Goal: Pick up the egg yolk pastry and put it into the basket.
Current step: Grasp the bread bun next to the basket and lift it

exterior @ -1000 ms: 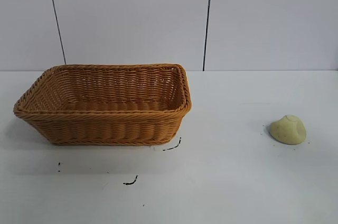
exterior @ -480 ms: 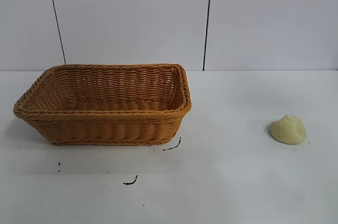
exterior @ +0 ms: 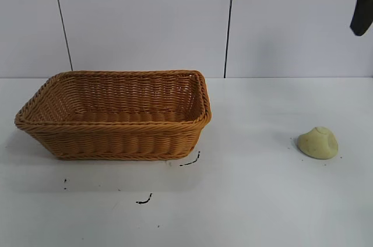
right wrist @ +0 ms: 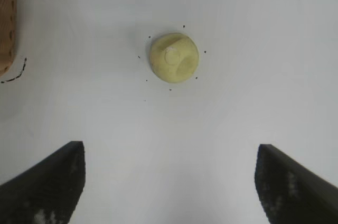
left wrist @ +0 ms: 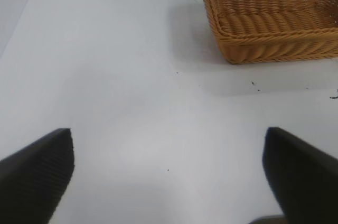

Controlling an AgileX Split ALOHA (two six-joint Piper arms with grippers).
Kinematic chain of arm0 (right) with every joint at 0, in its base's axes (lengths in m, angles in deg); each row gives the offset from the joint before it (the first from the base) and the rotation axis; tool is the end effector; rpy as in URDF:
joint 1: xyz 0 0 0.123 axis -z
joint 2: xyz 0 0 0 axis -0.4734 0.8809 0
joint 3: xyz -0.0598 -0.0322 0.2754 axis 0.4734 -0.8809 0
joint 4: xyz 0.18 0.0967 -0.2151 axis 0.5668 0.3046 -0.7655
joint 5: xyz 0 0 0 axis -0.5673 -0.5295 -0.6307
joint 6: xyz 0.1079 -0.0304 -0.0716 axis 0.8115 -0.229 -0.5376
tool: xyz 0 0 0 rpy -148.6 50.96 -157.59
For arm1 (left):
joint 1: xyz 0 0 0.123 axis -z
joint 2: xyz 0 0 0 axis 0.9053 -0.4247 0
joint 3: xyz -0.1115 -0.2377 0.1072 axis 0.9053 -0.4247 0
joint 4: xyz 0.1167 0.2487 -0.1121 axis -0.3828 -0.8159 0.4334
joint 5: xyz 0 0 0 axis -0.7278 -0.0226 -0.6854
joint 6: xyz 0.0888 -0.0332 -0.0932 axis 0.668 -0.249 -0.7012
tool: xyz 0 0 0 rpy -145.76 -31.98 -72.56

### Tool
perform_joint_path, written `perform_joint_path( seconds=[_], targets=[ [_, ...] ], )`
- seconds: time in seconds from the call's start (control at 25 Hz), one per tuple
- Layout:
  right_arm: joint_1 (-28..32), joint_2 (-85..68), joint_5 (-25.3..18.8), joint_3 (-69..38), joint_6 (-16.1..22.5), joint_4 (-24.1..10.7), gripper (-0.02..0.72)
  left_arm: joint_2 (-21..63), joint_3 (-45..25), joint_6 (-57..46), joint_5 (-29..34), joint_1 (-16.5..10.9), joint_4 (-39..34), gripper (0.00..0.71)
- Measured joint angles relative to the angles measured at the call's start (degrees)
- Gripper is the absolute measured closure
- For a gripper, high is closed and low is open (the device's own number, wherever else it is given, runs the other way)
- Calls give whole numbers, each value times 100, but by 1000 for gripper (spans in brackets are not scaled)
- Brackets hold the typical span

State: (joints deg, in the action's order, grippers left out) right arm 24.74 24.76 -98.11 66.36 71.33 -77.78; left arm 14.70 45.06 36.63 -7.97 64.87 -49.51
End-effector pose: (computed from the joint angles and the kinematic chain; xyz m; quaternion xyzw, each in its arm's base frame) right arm 0.3944 0.0257 0.2515 -0.0279 0.9840 0.0121 0.1755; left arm 0.0724 0.0000 0.2804 0.0346 0.8523 0.0212 0.5215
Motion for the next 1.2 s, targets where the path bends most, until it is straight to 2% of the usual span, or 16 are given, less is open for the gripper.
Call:
perform_joint_path(
  seconds=[0.24, 0.44, 0.88, 1.2],
  targets=[
    [0, 1223, -57, 595, -191, 22, 78, 0, 0, 0, 0, 0, 0, 14],
    [0, 1887, 223, 661, -247, 52, 78, 0, 0, 0, 0, 0, 0, 14],
    [0, 2960, 711, 667, -139, 69, 78, 0, 0, 0, 0, 0, 0, 14],
    [0, 3288, 799, 667, -91, 69, 78, 0, 0, 0, 0, 0, 0, 14]
  ],
)
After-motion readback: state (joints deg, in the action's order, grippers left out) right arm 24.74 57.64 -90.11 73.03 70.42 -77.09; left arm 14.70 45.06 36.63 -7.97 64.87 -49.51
